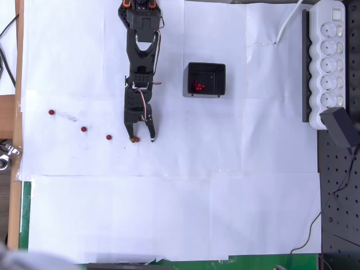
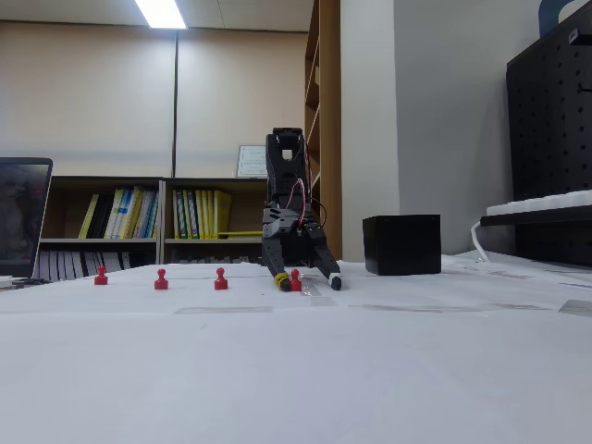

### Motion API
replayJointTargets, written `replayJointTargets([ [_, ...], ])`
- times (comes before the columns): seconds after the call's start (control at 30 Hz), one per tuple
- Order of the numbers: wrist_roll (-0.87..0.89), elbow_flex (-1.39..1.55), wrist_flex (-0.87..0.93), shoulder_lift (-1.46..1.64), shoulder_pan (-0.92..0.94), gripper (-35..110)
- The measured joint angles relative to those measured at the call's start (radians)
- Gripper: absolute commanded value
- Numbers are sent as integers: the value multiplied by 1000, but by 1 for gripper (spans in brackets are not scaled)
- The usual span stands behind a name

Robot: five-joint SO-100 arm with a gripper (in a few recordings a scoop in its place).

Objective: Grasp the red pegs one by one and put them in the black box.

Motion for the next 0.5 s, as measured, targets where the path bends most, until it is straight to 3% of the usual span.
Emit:
replayJointTargets([
  [0.27, 0, 2, 15, 0, 0, 5],
  [0.5, -12, 2, 60, -18, 0, 0],
])
